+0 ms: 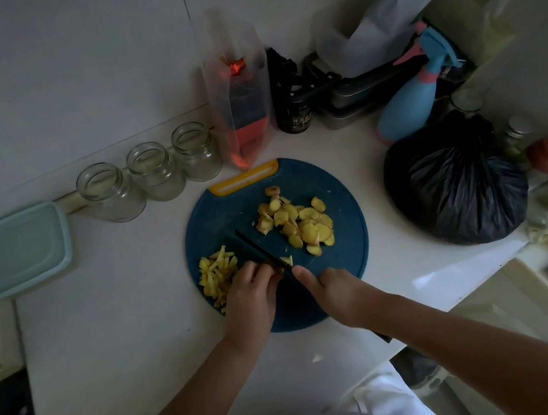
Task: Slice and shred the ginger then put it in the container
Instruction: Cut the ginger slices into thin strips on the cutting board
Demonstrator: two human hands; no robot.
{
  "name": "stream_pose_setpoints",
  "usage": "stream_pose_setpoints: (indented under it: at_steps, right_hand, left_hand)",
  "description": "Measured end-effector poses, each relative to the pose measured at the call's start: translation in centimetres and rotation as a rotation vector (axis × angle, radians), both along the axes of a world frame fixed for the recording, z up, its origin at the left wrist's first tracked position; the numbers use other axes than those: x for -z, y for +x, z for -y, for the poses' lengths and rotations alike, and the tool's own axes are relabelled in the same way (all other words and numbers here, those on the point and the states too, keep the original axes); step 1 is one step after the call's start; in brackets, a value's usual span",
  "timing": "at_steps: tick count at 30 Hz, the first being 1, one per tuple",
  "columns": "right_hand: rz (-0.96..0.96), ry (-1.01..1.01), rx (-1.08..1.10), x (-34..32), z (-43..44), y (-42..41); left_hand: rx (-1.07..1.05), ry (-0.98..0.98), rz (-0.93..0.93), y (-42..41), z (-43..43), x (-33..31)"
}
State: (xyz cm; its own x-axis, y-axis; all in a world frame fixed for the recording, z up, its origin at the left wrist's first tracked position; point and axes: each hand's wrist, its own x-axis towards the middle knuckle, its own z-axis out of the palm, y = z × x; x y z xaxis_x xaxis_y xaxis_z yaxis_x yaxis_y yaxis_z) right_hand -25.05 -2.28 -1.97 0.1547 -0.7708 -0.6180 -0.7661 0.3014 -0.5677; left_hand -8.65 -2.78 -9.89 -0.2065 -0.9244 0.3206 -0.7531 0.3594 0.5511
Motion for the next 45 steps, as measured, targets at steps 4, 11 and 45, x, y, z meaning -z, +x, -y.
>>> stream_pose_setpoints:
  at_steps: [4, 11, 45]
  right_hand:
    - [-0.055, -0.015, -0.038, 0.7, 0.4, 0.9]
    - [-0.099, -0.047, -0.015, 1.1, 1.1, 2.1]
    - [-0.12, -0.155, 0.046, 2.1, -2.8, 1.5]
  left_hand:
    - [-0.015, 0.016, -0.006, 0.1, 0.0, 0.2]
    - [-0.007, 0.021, 0.03, 0.1, 0.0, 0.2]
    - [0.017, 0.061, 0.069, 0.7, -0.5, 0.2]
